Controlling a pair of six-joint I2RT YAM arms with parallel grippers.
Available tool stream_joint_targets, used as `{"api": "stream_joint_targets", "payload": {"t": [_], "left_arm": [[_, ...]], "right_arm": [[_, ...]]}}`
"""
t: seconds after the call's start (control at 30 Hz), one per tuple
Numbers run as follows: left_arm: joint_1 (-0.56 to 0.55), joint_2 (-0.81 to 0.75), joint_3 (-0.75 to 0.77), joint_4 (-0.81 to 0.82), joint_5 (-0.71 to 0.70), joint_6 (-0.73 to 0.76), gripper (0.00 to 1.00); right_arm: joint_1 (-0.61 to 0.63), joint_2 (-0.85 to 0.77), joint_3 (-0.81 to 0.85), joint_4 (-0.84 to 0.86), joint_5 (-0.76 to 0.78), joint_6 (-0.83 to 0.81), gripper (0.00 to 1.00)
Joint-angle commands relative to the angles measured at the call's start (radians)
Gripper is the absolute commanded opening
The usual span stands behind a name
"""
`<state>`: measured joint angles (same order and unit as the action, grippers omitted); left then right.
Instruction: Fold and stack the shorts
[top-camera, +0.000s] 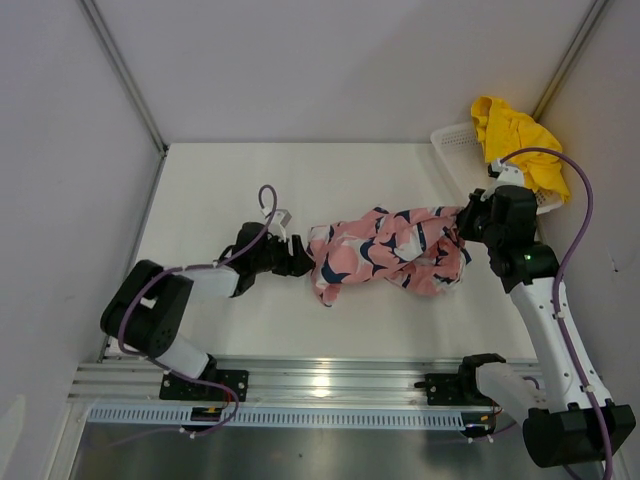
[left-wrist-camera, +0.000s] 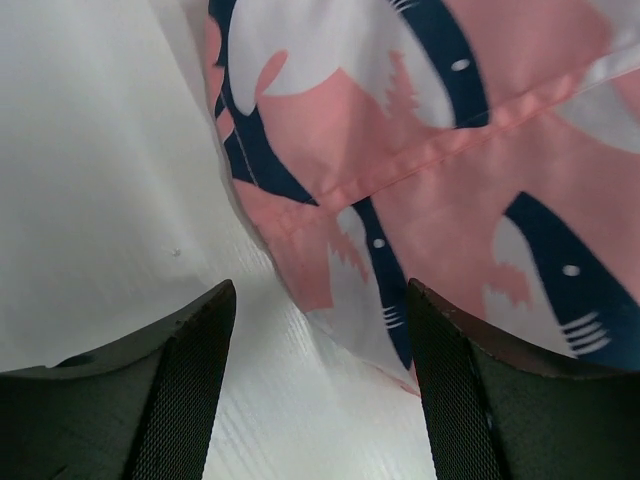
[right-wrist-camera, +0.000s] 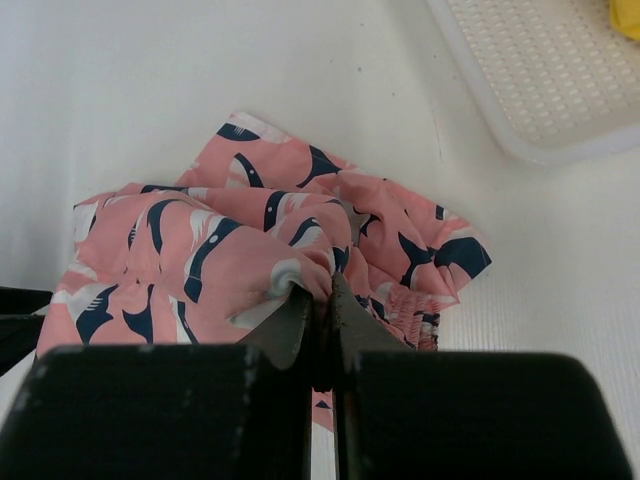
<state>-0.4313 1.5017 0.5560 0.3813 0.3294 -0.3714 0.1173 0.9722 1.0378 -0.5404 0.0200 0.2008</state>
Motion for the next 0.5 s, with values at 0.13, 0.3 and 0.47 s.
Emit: {"api": "stream_joint_targets", "payload": {"t": [0.13, 0.3, 0.47], "left_arm": [[0.055, 0.143, 0.018, 0.166, 0.117, -0.152, 0.72], [0.065, 0.190, 0.030, 0.217, 0.125, -0.198, 0.70], [0.063, 0.276, 0.068, 0.239, 0.163, -0.241, 0.64]], "right_arm": [[-0.005, 0.000, 0.007, 0.059, 0.018, -0.009, 0.00], [-0.005, -0.004, 0.007, 0.060, 0.014, -0.008, 0.00], [-0.005, -0.001, 0.013, 0.059, 0.006, -0.008, 0.00]]}}
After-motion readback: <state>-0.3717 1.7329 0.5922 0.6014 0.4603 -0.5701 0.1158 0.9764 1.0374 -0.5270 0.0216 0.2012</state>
